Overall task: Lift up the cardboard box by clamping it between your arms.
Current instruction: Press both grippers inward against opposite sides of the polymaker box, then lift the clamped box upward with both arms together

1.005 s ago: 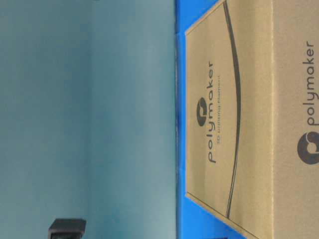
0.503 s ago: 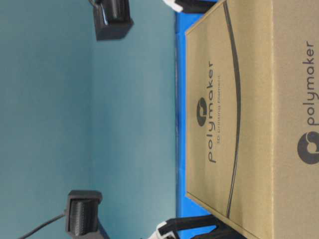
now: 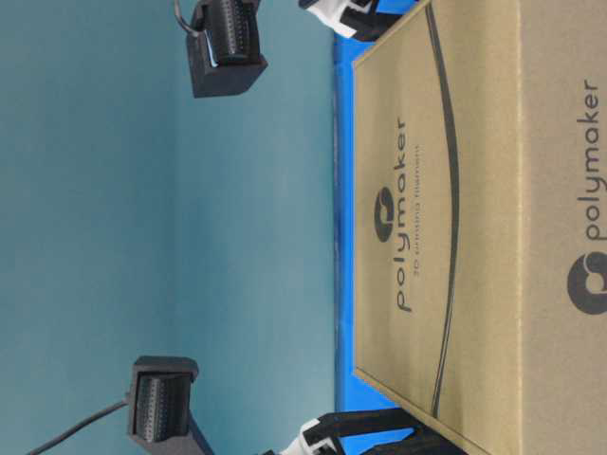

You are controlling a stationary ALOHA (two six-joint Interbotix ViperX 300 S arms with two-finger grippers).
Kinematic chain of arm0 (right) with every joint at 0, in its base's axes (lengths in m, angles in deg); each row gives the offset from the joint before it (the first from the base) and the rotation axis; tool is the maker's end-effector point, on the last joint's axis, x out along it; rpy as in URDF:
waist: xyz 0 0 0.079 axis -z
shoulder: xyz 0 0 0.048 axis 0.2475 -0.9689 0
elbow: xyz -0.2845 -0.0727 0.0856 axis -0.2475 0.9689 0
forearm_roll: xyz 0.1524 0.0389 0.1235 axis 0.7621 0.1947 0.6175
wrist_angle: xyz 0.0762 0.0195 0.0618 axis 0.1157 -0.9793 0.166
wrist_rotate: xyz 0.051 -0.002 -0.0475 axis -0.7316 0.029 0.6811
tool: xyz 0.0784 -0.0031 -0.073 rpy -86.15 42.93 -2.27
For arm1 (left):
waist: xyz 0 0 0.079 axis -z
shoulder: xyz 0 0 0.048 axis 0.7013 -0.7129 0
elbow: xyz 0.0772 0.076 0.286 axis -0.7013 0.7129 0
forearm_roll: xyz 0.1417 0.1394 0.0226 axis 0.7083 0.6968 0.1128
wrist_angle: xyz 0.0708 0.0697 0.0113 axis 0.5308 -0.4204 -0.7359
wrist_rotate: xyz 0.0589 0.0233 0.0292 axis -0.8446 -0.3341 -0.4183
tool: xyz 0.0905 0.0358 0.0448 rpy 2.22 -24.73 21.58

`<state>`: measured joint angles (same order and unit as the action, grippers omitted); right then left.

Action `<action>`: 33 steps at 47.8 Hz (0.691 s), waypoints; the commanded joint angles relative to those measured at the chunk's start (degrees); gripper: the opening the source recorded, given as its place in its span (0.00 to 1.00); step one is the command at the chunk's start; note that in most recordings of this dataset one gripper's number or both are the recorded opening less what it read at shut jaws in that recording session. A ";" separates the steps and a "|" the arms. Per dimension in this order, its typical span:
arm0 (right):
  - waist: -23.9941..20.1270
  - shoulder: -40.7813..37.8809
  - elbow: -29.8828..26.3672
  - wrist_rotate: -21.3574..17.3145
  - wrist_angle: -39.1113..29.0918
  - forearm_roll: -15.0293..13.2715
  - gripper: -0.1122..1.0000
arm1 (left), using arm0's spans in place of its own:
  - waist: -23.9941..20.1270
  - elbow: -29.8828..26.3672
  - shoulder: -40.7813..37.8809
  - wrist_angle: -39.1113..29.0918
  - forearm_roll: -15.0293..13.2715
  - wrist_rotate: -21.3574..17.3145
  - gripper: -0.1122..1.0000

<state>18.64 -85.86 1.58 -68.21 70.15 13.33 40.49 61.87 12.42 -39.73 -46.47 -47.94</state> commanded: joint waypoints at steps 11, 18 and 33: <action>-0.70 5.10 -5.19 -0.97 -5.45 0.44 1.00 | -0.53 -3.60 3.69 -1.58 0.00 0.18 0.90; -0.70 7.91 -7.47 -0.97 -12.04 0.35 1.00 | -0.53 -6.33 7.03 -7.47 0.18 0.09 0.90; -0.53 15.29 -13.89 -1.14 -26.02 1.05 1.00 | -0.53 -14.77 13.97 -23.20 0.18 0.18 0.90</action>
<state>18.46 -73.47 -8.00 -68.39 46.07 13.77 40.31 52.12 24.11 -60.64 -46.20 -48.12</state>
